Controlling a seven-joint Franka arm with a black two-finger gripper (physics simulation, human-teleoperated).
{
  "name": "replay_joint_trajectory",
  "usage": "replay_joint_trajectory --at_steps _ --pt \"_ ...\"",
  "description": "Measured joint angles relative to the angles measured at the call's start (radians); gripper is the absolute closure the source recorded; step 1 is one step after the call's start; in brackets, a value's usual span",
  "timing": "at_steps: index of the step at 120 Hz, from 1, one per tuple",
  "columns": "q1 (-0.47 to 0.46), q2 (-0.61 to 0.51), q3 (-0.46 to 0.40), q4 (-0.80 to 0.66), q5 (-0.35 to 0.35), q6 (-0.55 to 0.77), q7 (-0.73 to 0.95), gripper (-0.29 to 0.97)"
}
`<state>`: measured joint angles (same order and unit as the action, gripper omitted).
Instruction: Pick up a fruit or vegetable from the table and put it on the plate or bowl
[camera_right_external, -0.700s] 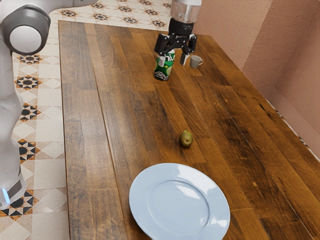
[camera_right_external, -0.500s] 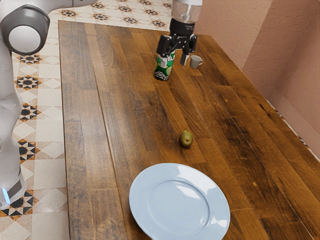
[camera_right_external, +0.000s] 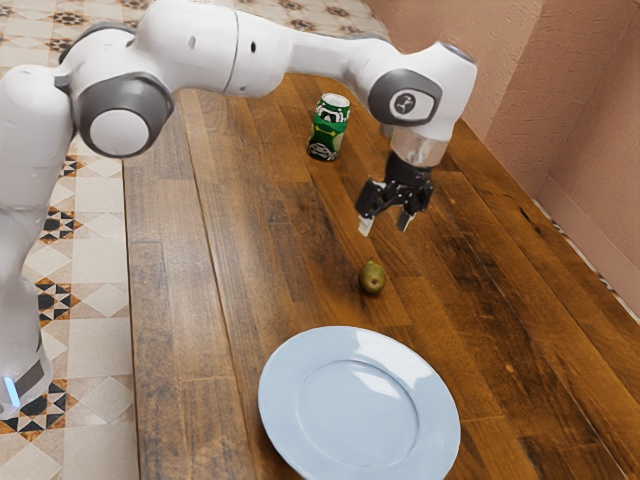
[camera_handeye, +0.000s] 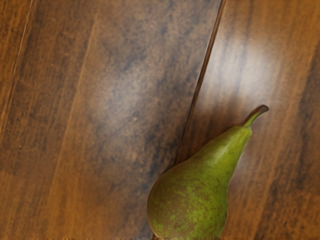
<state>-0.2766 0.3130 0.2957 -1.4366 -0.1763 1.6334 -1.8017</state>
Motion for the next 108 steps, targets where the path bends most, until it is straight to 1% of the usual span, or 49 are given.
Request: replay_joint_trajectory --at_steps 16,36,48,59,68,82,108 --pt "-0.003 -0.023 -0.014 -0.125 -0.030 0.128 0.053 0.00" --pt "0.003 -0.048 -0.016 -0.179 -0.042 0.222 0.118 0.00" --pt "0.005 -0.064 -0.016 -0.198 -0.044 0.251 0.162 0.00" --pt "0.005 -0.051 -0.017 -0.201 -0.046 0.267 0.200 0.00" --pt "0.005 -0.044 -0.018 -0.231 -0.067 0.280 0.227 0.00" --pt "0.008 -0.064 -0.017 -0.286 -0.088 0.305 0.263 0.00" --pt "0.004 -0.064 -0.017 -0.297 -0.095 0.334 0.330 0.00"
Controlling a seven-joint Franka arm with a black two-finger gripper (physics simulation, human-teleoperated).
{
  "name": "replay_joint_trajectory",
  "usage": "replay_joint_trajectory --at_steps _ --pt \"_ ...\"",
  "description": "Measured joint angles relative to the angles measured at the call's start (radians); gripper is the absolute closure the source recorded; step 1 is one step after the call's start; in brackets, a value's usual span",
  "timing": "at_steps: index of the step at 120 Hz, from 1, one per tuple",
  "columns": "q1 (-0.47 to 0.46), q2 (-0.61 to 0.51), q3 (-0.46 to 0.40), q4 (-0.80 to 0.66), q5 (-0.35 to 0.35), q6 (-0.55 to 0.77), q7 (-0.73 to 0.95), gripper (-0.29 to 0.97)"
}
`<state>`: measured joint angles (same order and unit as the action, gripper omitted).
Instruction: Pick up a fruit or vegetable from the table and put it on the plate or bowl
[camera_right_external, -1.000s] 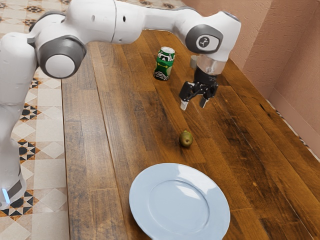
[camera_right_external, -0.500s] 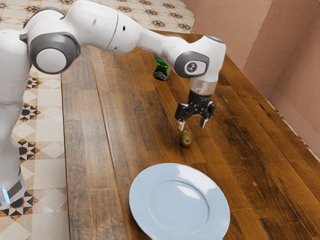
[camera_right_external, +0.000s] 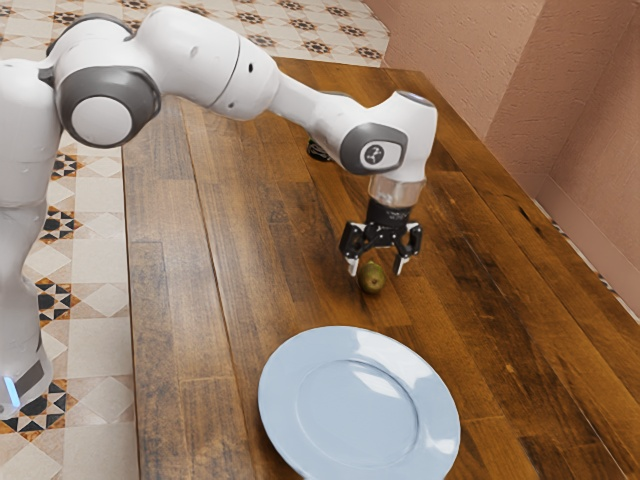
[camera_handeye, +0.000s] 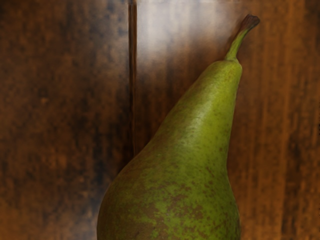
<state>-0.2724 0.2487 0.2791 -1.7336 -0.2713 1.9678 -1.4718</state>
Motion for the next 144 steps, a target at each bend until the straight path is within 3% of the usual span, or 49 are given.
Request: replay_joint_trajectory --at_steps 42,81,99,103,114,123,144 --pt "0.014 0.045 0.000 -0.006 -0.012 0.037 0.079 0.02" --pt "0.016 0.053 0.002 -0.017 -0.046 0.061 0.116 0.41" --pt "-0.021 -0.038 0.003 -0.010 0.003 0.060 0.105 0.45" --pt "-0.034 -0.072 -0.034 -0.010 0.037 0.059 0.091 0.45" --pt "-0.069 -0.142 -0.237 -0.008 0.169 0.058 0.024 0.45" --pt "-0.080 -0.176 -0.377 -0.015 0.234 0.057 -0.038 0.44" --pt "-0.087 -0.190 -0.505 -0.081 0.221 0.060 -0.161 0.45"
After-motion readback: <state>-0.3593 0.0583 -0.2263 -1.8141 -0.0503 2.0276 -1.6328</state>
